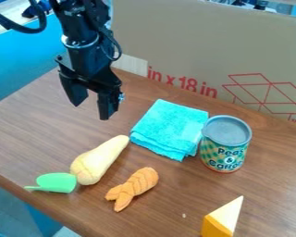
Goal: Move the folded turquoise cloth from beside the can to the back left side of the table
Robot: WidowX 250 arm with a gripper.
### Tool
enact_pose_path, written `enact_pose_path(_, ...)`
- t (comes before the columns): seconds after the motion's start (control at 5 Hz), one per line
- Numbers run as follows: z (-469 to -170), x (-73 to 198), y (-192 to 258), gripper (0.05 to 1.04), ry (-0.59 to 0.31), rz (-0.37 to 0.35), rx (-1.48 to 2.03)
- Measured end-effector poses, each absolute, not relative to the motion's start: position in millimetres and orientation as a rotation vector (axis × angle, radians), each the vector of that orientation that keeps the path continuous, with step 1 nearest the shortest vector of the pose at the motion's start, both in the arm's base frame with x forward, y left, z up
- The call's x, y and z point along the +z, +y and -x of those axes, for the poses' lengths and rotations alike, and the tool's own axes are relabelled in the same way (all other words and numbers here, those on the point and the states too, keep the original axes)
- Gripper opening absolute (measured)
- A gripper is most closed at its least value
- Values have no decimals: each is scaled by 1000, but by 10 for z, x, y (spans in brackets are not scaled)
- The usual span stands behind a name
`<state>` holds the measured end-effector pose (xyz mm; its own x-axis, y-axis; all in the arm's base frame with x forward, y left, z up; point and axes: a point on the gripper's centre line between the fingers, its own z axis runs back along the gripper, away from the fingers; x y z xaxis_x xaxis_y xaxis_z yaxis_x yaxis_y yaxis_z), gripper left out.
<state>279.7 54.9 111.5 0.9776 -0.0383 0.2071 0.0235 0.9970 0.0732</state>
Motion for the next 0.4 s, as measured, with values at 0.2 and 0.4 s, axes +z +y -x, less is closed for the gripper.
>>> enact_pose_path(0.2,-2778,1038,542,1007,-183,-63,-30)
enact_pose_path(0.4,-2981,1057,452,1007,-201,19,-11)
